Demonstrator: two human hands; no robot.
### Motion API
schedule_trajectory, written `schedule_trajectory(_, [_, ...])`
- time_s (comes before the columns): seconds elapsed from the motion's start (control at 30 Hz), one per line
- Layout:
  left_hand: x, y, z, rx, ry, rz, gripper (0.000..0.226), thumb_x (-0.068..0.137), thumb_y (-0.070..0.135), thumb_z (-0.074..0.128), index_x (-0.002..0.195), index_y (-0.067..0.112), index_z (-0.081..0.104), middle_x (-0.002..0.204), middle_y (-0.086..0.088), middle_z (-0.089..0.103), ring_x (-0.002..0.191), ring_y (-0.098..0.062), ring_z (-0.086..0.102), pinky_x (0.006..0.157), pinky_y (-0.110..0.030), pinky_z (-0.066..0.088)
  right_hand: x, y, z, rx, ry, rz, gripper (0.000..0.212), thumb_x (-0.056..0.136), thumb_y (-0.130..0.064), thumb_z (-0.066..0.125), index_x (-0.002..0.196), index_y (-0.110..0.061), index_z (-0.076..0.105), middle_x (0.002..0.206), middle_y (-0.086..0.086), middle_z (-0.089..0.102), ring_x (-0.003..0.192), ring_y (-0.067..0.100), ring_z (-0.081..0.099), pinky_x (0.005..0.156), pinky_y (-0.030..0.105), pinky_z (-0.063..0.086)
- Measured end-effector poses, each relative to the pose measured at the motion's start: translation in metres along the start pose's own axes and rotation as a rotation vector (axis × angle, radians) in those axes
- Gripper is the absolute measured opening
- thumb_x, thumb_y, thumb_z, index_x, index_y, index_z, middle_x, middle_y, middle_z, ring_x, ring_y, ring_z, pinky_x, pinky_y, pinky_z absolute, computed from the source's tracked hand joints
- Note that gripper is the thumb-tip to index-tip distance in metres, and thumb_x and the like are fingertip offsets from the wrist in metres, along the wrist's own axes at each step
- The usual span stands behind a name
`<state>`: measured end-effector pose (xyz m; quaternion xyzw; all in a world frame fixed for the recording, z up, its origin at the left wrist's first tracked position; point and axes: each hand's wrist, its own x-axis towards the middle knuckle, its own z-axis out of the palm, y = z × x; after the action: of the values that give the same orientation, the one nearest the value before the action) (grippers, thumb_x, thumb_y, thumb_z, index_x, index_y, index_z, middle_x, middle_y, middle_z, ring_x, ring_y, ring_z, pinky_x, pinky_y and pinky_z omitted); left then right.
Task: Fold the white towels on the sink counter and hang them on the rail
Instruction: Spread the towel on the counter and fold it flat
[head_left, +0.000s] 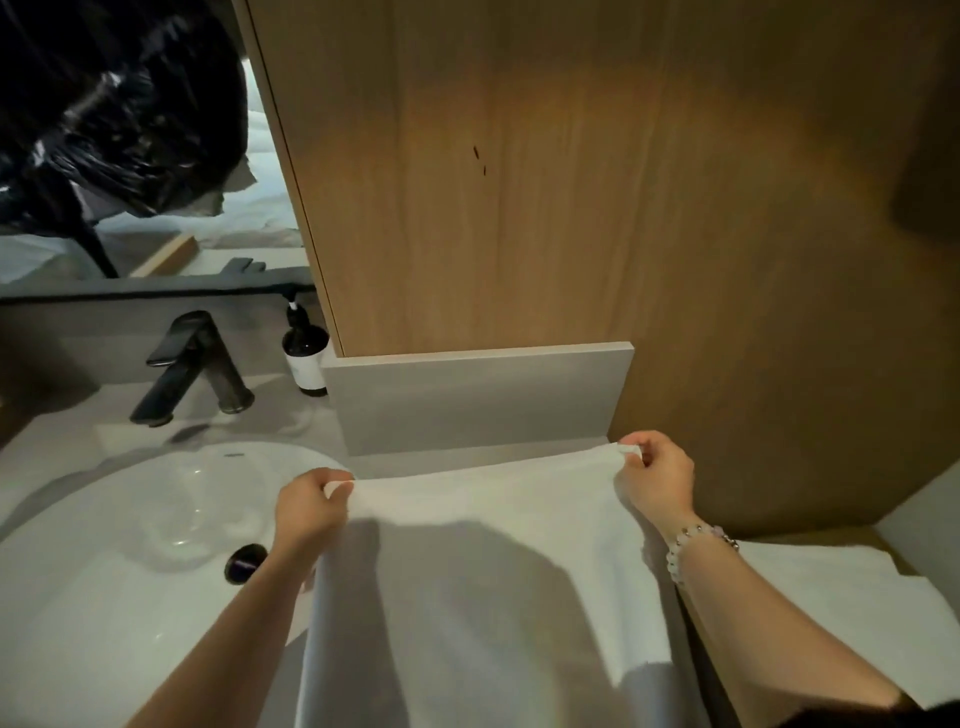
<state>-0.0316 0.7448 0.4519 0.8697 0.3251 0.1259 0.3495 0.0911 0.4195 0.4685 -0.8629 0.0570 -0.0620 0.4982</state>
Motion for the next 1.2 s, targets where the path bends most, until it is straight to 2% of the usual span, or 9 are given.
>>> schedule_trajectory(0.1, [0.01,-0.002,0.007,-0.16,0.011,-0.119,0.02,0.086,0.011,0.061,0.103,0.008,0.07,0.109,-0.012,0.067,0.106,-0.029,0.057,0.089,-0.031,0.039,0.021,0.005,0.015,-0.049,-0.019,-0.023,0.028,0.079,0.01,0.049,0.083,-0.013,0.063,0.084,0.007,0.063,0.076,0.023,0.056,0.06,0.016,0.037])
schedule_trajectory(0.23, [0.022,0.006,0.019,-0.256,0.057,-0.147,0.023,0.083,0.016,0.064,0.103,0.004,0.069,0.104,-0.009,0.067,0.1,-0.023,0.056,0.083,-0.023,0.034,0.042,0.01,0.028,-0.097,-0.046,-0.034,0.025,0.079,0.009,0.05,0.085,-0.01,0.064,0.082,0.005,0.062,0.077,0.023,0.056,0.064,0.011,0.033])
schedule_trajectory(0.47, [0.038,0.015,0.042,-0.246,0.156,-0.195,0.016,0.086,0.011,0.059,0.1,0.007,0.064,0.091,-0.005,0.059,0.092,-0.025,0.054,0.077,-0.026,0.034,0.059,0.031,0.044,-0.257,-0.026,-0.129,0.022,0.078,0.008,0.049,0.091,-0.003,0.064,0.092,0.016,0.064,0.085,0.031,0.057,0.075,0.026,0.039])
schedule_trajectory(0.6, [0.043,-0.001,0.039,-0.304,0.089,-0.308,0.031,0.08,0.031,0.069,0.098,0.01,0.057,0.092,-0.008,0.061,0.089,-0.026,0.056,0.074,-0.03,0.038,0.056,0.025,0.045,-0.253,0.044,-0.024,0.024,0.081,-0.007,0.058,0.105,-0.007,0.061,0.099,0.013,0.065,0.095,0.033,0.06,0.081,0.031,0.044])
schedule_trajectory(0.67, [0.046,-0.01,0.036,-0.285,0.026,-0.321,0.032,0.08,0.04,0.066,0.083,0.008,0.064,0.079,-0.009,0.064,0.08,-0.028,0.058,0.068,-0.032,0.04,0.054,0.021,0.042,-0.273,0.07,0.109,0.032,0.081,-0.023,0.064,0.11,-0.01,0.061,0.106,0.011,0.065,0.102,0.032,0.059,0.084,0.032,0.045])
schedule_trajectory(0.77, [0.04,-0.016,0.035,-0.305,-0.002,-0.348,0.039,0.088,0.036,0.061,0.061,0.008,0.062,0.063,-0.007,0.056,0.068,-0.026,0.05,0.068,-0.033,0.039,0.05,0.02,0.039,-0.339,-0.004,0.224,0.03,0.082,-0.039,0.065,0.098,-0.014,0.066,0.102,0.01,0.067,0.101,0.033,0.06,0.082,0.032,0.046])
schedule_trajectory(0.87, [0.039,-0.015,0.035,-0.317,0.022,-0.338,0.038,0.089,0.029,0.062,0.055,0.012,0.058,0.057,-0.004,0.051,0.064,-0.022,0.045,0.066,-0.032,0.036,0.052,0.024,0.041,-0.356,-0.059,0.192,0.024,0.088,-0.034,0.059,0.093,-0.011,0.067,0.101,0.014,0.068,0.1,0.035,0.059,0.08,0.033,0.045])
schedule_trajectory(1.07, [0.047,-0.012,0.04,-0.28,0.062,-0.324,0.033,0.087,0.027,0.064,0.059,0.012,0.055,0.057,-0.002,0.05,0.065,-0.023,0.046,0.063,-0.03,0.034,0.065,0.033,0.04,-0.424,-0.09,0.123,0.023,0.092,-0.029,0.055,0.095,-0.008,0.063,0.101,0.018,0.066,0.1,0.038,0.058,0.081,0.034,0.044])
schedule_trajectory(1.2, [0.044,-0.008,0.039,-0.245,-0.044,-0.392,0.036,0.089,0.033,0.06,0.063,0.008,0.056,0.06,-0.006,0.051,0.064,-0.026,0.047,0.061,-0.032,0.037,0.061,0.031,0.03,-0.286,-0.102,0.23,0.026,0.087,-0.036,0.058,0.085,-0.011,0.062,0.091,0.01,0.063,0.097,0.034,0.057,0.081,0.031,0.042])
